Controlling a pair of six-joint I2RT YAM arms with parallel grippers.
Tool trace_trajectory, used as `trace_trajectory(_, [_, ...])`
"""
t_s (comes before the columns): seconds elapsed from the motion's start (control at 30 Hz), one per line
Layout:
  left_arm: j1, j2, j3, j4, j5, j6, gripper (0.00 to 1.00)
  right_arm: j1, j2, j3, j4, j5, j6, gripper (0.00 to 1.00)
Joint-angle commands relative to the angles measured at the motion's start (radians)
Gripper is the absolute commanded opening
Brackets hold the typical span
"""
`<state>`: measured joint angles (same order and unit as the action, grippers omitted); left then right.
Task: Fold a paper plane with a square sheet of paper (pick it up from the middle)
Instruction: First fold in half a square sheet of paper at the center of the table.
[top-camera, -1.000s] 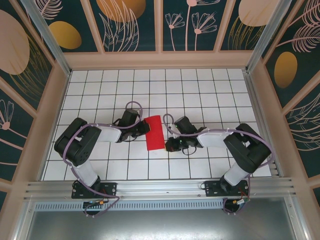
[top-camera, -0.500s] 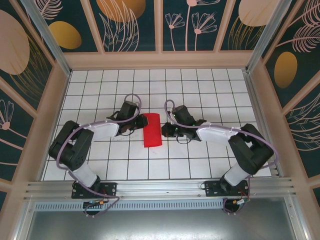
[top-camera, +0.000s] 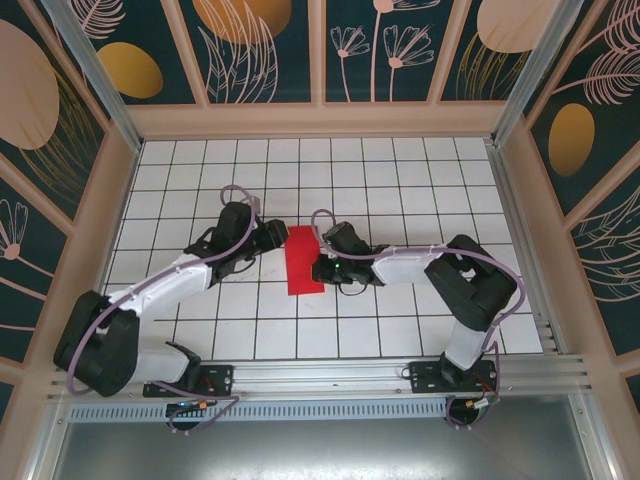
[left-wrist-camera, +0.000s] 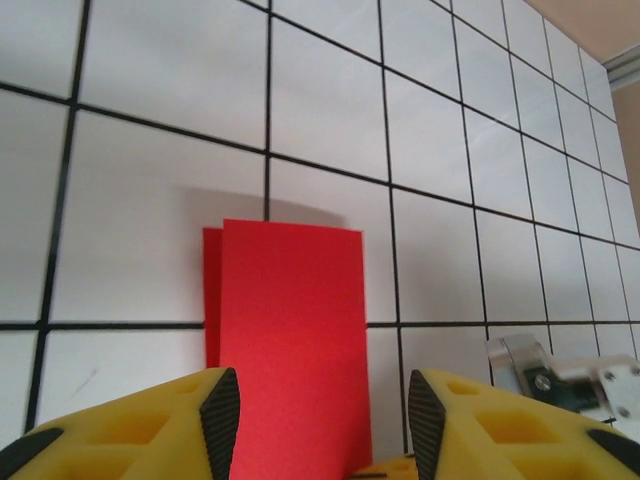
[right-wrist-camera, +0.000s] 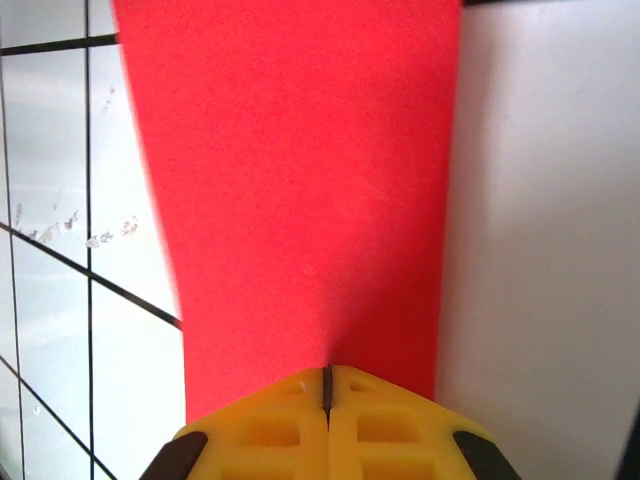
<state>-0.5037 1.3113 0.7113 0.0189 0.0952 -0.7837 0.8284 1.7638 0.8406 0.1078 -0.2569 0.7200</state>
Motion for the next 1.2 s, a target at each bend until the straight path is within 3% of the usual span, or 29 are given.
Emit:
trace_trajectory(0.0, [0.005,-0.076,-0.040,-0.050,-0.034,-0.040,0.53,0.038,0.022,-0.010,0.062,0.031,0.084,0.00])
trace_trajectory(0.27, [0.006,-0.156,-0.155,0.001,0.096,-0.093,0.50,0.103,0.039,-0.006,0.152,0.061,0.208,0.00])
trace_trajectory(0.5, [0.004,-0.149,-0.174,0.106,0.257,-0.119,0.36,0.046,-0.001,0.062,0.054,0.062,0.116,0.00])
trace_trajectory(0.67, [0.004,-0.125,-0.130,0.093,0.244,-0.095,0.35,-0.008,-0.020,0.080,-0.047,0.082,0.042,0.00])
trace_trajectory(0.8, [0.004,-0.083,-0.109,0.121,0.297,-0.074,0.35,-0.028,-0.027,0.074,-0.127,0.150,0.030,0.00])
trace_trajectory(1.03, [0.002,-0.082,-0.100,0.163,0.359,-0.072,0.38,-0.001,-0.044,0.053,-0.179,0.177,0.049,0.19])
trace_trajectory(1.17, [-0.003,-0.067,-0.105,0.184,0.376,-0.080,0.39,0.018,-0.046,0.057,-0.206,0.207,0.063,0.25])
